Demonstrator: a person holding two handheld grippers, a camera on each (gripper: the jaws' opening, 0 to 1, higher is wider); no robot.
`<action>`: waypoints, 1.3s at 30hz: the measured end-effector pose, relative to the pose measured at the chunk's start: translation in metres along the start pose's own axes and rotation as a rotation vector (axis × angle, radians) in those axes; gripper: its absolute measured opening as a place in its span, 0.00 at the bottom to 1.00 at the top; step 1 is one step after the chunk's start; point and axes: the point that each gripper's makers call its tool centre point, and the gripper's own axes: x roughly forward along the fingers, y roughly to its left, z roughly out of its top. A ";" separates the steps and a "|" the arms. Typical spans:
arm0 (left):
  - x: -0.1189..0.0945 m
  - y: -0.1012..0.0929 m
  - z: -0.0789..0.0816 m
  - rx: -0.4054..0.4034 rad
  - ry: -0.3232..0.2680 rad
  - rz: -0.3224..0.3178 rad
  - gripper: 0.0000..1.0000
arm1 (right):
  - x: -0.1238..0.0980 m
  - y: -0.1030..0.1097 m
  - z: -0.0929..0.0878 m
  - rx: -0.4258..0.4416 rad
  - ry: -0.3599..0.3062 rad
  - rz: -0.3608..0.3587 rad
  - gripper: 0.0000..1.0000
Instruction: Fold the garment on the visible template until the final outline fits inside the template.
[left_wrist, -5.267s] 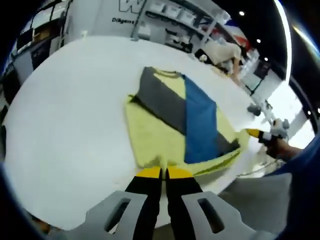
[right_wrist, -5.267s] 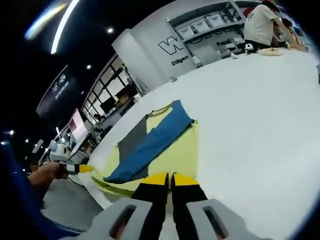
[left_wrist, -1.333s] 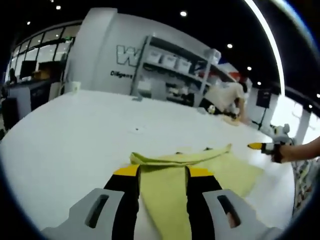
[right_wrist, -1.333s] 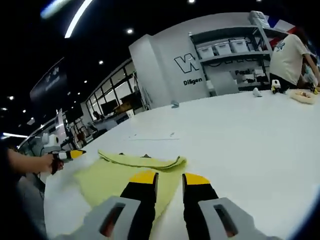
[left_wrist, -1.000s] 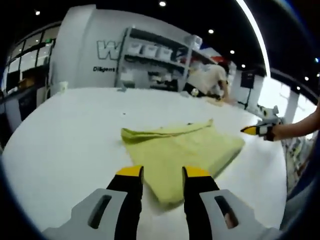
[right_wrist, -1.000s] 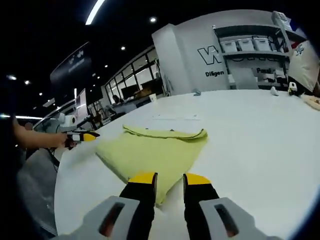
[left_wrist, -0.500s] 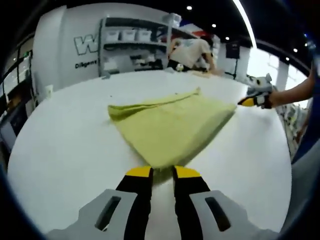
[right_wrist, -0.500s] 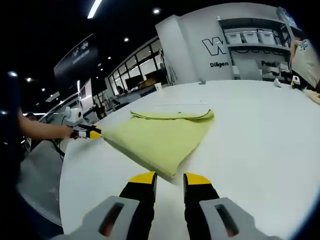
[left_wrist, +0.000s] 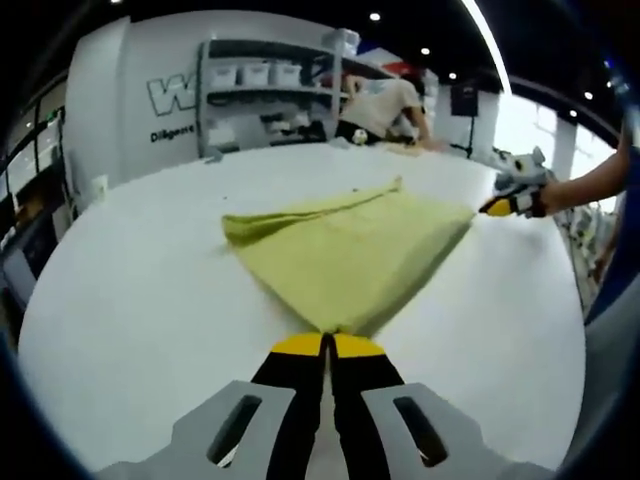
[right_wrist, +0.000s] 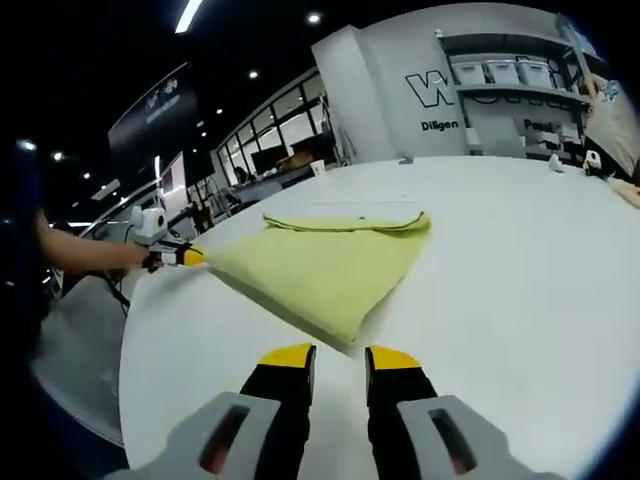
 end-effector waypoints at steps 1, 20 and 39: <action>0.000 0.000 0.000 -0.003 0.005 0.006 0.00 | 0.001 0.002 0.001 -0.006 0.001 0.001 0.16; 0.000 0.008 -0.005 -0.048 0.001 -0.002 0.00 | 0.020 -0.011 0.003 -0.027 0.021 -0.015 0.15; -0.010 -0.002 0.000 -0.125 -0.034 -0.009 0.00 | 0.013 0.005 0.005 0.020 -0.011 0.028 0.00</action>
